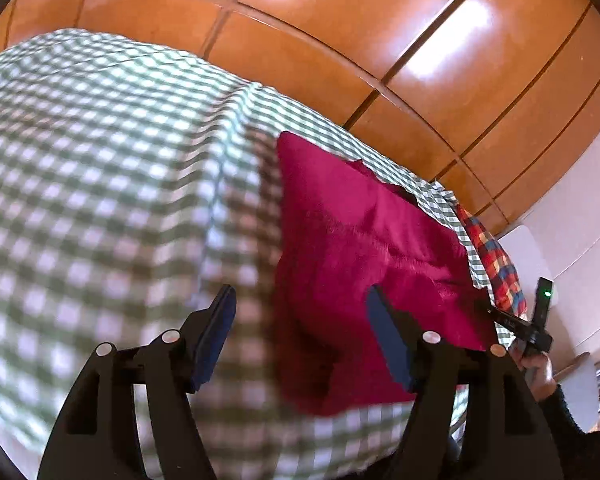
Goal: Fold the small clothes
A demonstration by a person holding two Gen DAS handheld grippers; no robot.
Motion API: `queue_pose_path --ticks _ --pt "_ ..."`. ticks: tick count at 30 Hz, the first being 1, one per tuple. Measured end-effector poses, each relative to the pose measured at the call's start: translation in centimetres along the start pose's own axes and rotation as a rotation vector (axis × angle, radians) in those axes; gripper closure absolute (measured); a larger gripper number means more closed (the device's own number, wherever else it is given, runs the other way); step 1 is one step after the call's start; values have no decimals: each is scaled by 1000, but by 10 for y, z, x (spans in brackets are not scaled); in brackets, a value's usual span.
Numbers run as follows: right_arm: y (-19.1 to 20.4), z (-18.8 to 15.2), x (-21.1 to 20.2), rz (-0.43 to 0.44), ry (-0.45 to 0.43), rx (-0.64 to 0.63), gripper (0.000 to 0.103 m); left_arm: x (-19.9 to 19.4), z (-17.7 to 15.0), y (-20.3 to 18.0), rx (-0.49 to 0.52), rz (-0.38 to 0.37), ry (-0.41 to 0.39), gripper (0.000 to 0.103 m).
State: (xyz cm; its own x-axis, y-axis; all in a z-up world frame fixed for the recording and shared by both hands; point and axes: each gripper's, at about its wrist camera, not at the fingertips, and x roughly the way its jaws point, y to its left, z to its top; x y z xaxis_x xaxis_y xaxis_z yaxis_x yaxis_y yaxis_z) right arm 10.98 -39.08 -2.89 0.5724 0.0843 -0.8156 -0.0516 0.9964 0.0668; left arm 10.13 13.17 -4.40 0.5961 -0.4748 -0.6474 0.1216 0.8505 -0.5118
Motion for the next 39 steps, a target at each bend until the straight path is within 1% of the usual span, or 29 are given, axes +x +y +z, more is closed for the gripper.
queue_pose_path --ticks 2,3,4,5,6,7,11,14,17,19,21,22,24,27,29,31,32,33,36,37,38,39 --pt "4 0 -4 -13 -7 -23 95 24 9 -4 -2 -14 27 47" --pt "5 0 -7 -20 -11 -34 95 38 12 -6 -8 -25 54 62" --pt "7 0 -11 -30 -19 -46 96 49 14 -8 -7 -24 81 82" --pt "7 0 -16 -34 -25 -50 96 54 14 -11 6 -9 88 85" --pt "7 1 -22 -33 -34 -52 96 54 14 -17 37 8 74 93" --pt "8 2 -27 -31 -44 -52 96 52 13 -21 53 6 67 95" --pt "6 14 -59 3 -116 -42 96 17 16 -39 100 -16 -22 96" --pt "4 28 -75 26 -166 -19 96 -8 29 -51 136 -22 -89 97" --pt "-1 49 -77 46 -206 17 96 -17 51 -66 169 -13 -140 97" --pt "-7 68 -67 48 -214 48 96 -12 65 -74 198 18 -157 97" --pt "-10 81 -57 47 -212 66 96 2 85 -76 201 57 -158 97" --pt "-11 93 -46 37 -208 75 96 10 91 -76 195 74 -158 97" --pt "-15 109 -28 22 -196 90 96 33 113 -71 164 116 -144 97" --pt "-20 131 -2 0 -173 119 96 64 135 -62 126 174 -118 97" --pt "-20 142 18 -22 -148 121 96 82 142 -59 124 218 -107 97" --pt "-18 151 44 -56 -110 115 96 103 145 -56 125 258 -84 97" --pt "-17 152 54 -69 -94 114 96 116 146 -53 131 299 -74 97" --pt "-17 153 63 -80 -79 115 96 126 147 -49 126 325 -60 97" --pt "-21 148 101 -124 -3 120 96 152 145 -39 115 387 -27 96" --pt "-22 145 111 -130 21 115 96 161 143 -36 114 406 -5 96" --pt "-22 142 115 -135 28 107 96 167 141 -34 117 419 9 96" --pt "-20 141 116 -141 23 94 96 176 137 -33 137 451 28 96"
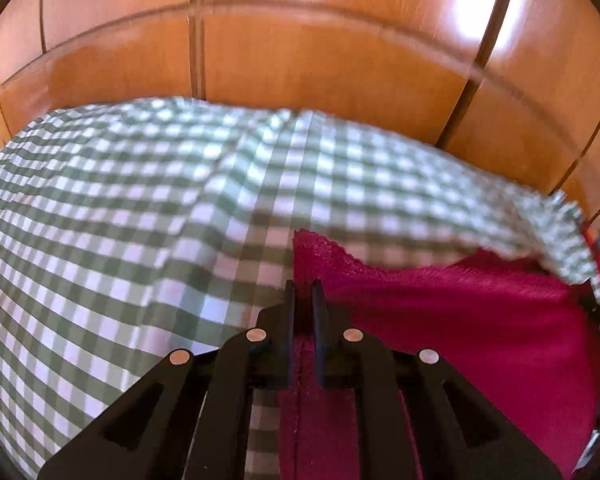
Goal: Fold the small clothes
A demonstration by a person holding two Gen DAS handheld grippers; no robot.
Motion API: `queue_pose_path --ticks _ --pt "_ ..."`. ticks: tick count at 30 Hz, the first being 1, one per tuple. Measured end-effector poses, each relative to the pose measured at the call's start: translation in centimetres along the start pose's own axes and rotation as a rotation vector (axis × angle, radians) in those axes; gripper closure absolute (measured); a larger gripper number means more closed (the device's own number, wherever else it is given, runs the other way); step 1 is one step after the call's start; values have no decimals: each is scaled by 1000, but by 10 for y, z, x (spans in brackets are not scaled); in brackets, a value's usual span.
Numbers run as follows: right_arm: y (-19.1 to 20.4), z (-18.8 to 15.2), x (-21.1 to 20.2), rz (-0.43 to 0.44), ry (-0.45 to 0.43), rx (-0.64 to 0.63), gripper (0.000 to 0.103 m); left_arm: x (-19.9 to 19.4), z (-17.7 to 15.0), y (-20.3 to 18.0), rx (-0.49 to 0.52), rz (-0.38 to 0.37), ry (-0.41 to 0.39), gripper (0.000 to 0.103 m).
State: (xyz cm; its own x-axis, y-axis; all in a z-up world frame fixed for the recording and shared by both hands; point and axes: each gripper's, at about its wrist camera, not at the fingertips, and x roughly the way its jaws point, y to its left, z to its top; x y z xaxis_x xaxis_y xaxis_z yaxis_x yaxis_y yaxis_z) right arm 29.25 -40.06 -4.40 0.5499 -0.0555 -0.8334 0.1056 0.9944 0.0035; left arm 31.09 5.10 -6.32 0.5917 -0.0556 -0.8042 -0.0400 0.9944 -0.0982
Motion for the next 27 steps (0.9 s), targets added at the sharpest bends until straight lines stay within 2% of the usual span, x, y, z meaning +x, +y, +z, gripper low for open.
queue_pose_path --ticks 2,5,6,7,9,13,16,19,23,24,25,26,27 --pt "1 -1 -5 13 -1 -14 96 1 -1 -3 20 20 1 95" --pt "-9 -5 -23 64 -7 2 81 -10 -1 1 3 36 -12 77" --pt "-12 -8 -29 82 -12 11 68 -15 -2 4 -8 34 -20 68" --pt "-18 -14 -39 108 -23 24 57 -23 -5 9 -26 18 -36 67" --pt "-28 -29 -58 154 -39 52 56 -42 -17 21 -55 -40 -64 66" --pt "-55 -79 -88 270 -20 140 56 -74 -58 43 -91 -161 -80 48" --pt "-67 -118 -104 349 -5 188 56 -93 -99 57 -116 -247 -54 41" --pt "-64 -155 -115 428 9 201 56 -106 -138 68 -187 -346 -15 41" --pt "-49 -173 -108 418 26 185 56 -113 -161 56 -151 -379 -22 45" --pt "-49 -174 -104 413 26 200 60 -110 -162 53 -149 -386 -19 53" --pt "-49 -173 -102 401 20 216 71 -107 -163 52 -156 -396 -11 62" --pt "-48 -173 -102 386 18 224 74 -104 -163 50 -165 -391 -9 64" --pt "-47 -172 -103 378 17 223 81 -102 -162 48 -162 -368 -9 78"
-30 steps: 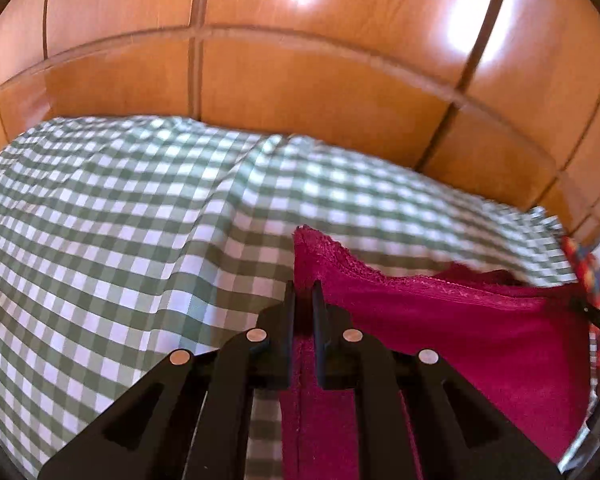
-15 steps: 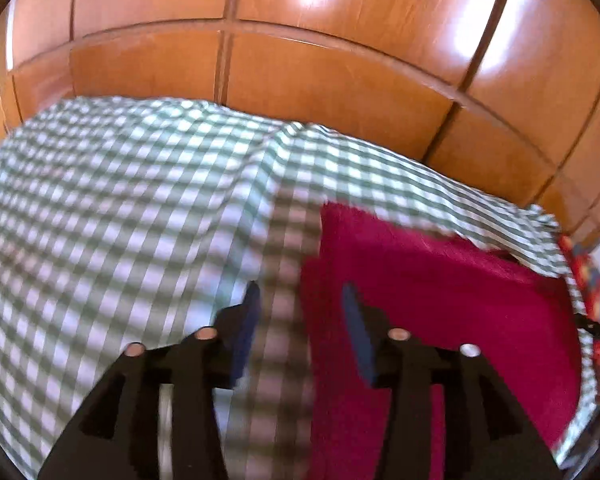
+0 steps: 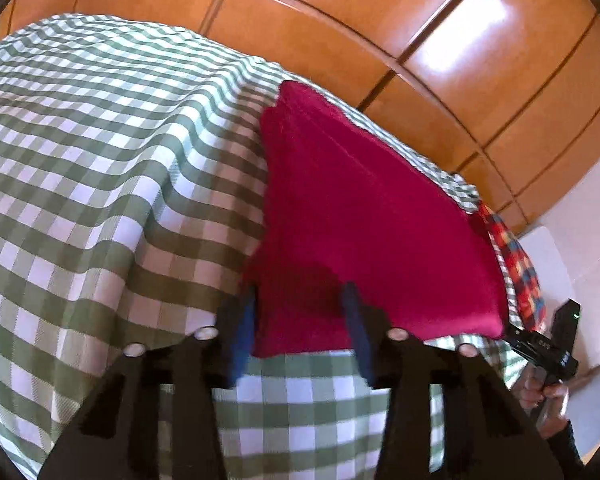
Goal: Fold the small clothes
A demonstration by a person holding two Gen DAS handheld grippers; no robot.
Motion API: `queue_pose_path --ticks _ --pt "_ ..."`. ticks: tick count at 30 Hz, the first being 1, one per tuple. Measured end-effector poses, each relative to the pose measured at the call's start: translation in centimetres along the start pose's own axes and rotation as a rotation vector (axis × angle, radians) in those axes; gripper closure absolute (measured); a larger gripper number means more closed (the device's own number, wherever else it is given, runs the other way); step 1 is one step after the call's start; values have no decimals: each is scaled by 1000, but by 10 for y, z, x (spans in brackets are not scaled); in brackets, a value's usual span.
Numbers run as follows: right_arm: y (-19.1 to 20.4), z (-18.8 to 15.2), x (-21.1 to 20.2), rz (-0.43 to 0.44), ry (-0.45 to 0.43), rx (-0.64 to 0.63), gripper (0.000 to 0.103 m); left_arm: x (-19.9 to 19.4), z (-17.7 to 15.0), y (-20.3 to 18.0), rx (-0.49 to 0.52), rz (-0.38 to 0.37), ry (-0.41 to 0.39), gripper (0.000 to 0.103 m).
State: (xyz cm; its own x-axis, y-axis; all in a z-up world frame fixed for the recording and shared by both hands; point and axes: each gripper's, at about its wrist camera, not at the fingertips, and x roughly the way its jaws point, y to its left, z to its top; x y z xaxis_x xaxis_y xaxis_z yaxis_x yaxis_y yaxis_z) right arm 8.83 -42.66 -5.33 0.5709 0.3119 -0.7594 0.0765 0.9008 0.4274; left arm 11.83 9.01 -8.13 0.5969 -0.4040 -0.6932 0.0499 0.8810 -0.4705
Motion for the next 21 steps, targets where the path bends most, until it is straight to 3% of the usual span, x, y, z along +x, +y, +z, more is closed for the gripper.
queue_pose_path --ticks 1,4,9,16,20,21 --pt "4 0 -3 -18 -4 -17 86 3 1 0 16 29 9 88" --pt "9 1 -21 -37 -23 -60 93 -5 1 1 47 47 12 95" --pt "4 -11 -44 -64 3 -138 94 -38 -18 -10 156 64 31 96" --pt "-12 -41 -44 -91 65 -124 94 -67 -61 -16 136 69 75 95" --pt "-10 -36 -42 -111 71 -141 93 -73 -55 -22 162 129 33 76" --pt "-8 -34 -40 -115 73 -141 91 -75 -50 -21 155 139 16 66"
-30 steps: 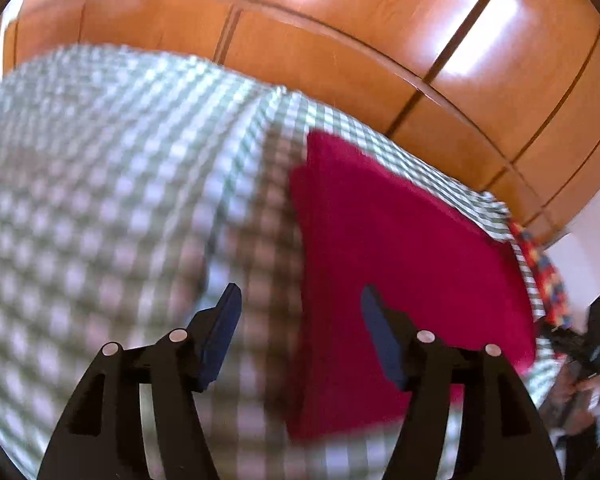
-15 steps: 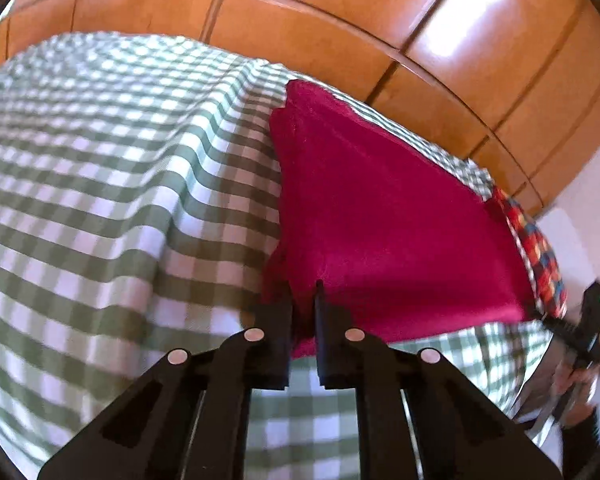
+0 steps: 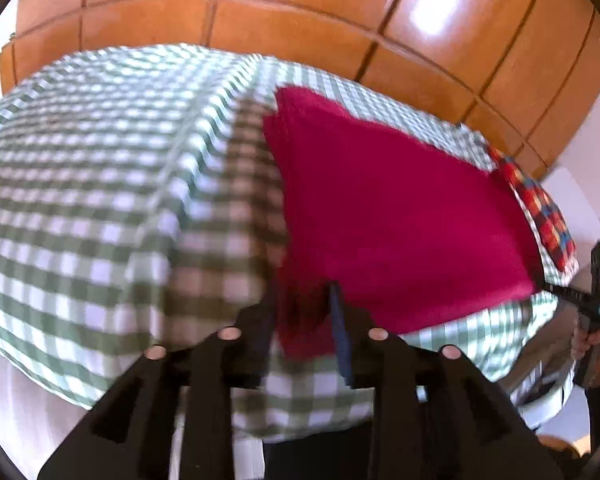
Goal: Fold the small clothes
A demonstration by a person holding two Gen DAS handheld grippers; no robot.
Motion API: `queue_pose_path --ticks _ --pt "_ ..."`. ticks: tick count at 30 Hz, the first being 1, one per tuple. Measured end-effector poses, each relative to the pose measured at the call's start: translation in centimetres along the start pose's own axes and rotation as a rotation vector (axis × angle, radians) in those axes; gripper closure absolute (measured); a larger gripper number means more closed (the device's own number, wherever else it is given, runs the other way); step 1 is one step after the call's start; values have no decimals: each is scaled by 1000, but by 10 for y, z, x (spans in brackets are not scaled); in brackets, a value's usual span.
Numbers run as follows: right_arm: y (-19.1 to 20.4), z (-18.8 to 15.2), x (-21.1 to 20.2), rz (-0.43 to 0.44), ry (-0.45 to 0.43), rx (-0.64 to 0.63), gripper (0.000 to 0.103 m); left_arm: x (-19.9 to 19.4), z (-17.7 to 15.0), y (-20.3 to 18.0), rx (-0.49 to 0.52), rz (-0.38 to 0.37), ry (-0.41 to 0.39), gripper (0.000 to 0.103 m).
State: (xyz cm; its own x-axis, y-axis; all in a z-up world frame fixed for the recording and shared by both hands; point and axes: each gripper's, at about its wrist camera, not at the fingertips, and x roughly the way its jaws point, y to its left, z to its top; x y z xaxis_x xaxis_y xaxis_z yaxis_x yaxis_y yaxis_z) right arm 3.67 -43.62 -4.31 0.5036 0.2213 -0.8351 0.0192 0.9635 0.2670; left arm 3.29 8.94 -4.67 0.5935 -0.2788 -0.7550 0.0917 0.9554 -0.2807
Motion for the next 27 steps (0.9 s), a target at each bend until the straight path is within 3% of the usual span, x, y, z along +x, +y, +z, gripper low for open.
queue_pose_path --ticks 2,3,4,9,13,16,27 --pt "1 6 1 -28 -4 3 64 -2 14 6 -6 48 -29 64" --pt "0 6 0 -48 -14 7 45 -1 21 7 -6 78 -39 64" --pt "0 8 -2 -63 -35 13 43 -1 28 8 -1 106 -50 64" --pt "-1 26 -6 -108 -81 18 43 7 58 2 59 215 -115 56" --pt "3 50 -1 -130 -112 13 43 13 70 -7 101 254 -138 49" --pt "10 70 9 -148 -121 11 43 17 74 -10 117 261 -141 45" --pt "32 136 42 -192 -131 -38 43 35 89 -13 143 267 -119 44"
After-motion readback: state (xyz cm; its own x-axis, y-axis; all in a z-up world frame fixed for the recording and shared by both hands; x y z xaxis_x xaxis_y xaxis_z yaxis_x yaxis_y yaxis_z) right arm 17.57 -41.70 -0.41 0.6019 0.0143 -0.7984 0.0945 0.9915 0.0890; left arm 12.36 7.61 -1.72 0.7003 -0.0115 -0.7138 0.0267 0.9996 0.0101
